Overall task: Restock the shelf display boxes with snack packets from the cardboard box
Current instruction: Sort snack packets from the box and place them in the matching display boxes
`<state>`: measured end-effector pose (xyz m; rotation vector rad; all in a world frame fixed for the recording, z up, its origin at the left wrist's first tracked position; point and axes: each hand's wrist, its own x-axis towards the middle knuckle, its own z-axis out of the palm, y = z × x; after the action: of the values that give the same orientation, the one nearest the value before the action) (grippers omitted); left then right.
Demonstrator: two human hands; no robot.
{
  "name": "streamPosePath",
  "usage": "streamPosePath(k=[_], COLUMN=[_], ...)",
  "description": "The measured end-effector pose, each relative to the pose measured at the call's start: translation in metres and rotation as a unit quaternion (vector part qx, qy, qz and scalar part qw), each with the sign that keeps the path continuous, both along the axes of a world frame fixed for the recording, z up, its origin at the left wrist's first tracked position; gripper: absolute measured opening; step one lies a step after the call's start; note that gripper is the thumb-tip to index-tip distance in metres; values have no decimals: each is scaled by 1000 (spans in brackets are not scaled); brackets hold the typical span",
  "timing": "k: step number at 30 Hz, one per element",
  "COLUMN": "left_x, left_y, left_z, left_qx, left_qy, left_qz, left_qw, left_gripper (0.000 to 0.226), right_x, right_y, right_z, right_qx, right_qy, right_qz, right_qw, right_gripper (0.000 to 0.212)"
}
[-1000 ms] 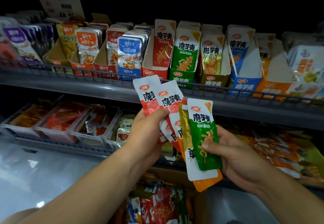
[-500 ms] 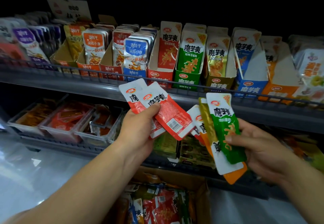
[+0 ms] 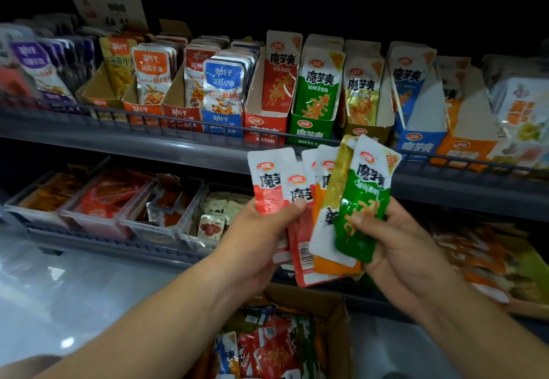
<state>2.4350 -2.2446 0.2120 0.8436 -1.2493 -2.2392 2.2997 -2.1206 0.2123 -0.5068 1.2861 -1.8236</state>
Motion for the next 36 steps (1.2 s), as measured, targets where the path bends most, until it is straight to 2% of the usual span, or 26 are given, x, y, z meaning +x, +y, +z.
streamPosePath(k=[6, 8, 11, 13, 16, 20, 23, 25, 27, 31, 33, 36], left_x=[-1, -2, -5, -7, -7, -7, -7, -7, -6, -6, -7, -2], left_y=[1, 3, 8, 12, 16, 12, 8, 6, 5, 1, -2, -14], left_z=[1, 1, -2, -5, -6, -9, -12, -14, -13, -11, -10, -1], left_qx=[29, 78, 193, 221, 208, 175, 124, 79, 51, 72, 74, 17], left_qy=[10, 18, 64, 90, 112, 115, 80, 51, 35, 32, 35, 38], left_qz=[-31, -50, -75, -91, -146, -157, -140, -111, -66, -26, 1, 37], left_qw=[999, 996, 976, 967, 961, 965, 979, 989, 996, 997, 997, 998], left_gripper=[29, 40, 70, 67, 54, 50, 52, 33, 30, 12, 17, 33], right_x=[-6, -10, -10, -5, 0, -1, -3, -5, -8, -12, -13, -15], right_y=[2, 3, 3, 1, -1, -1, -2, -1, 0, 3, 4, 6], right_z=[-4, -3, -4, -7, -9, -9, -7, -6, -6, -6, -7, -6], right_qx=[8, 3, -4, -5, -3, 2, -9, -13, -12, -4, 3, 12], right_qy=[10, 1, -13, -14, -15, -19, -35, -40, -42, -42, -31, -17], right_qz=[-66, -58, -28, -14, 10, 33, 49, 48, 47, 33, 20, 6], right_qw=[998, 998, 1000, 1000, 1000, 999, 998, 998, 998, 999, 999, 1000], right_gripper=[37, 38, 39, 42, 44, 45, 47, 47, 46, 46, 45, 44])
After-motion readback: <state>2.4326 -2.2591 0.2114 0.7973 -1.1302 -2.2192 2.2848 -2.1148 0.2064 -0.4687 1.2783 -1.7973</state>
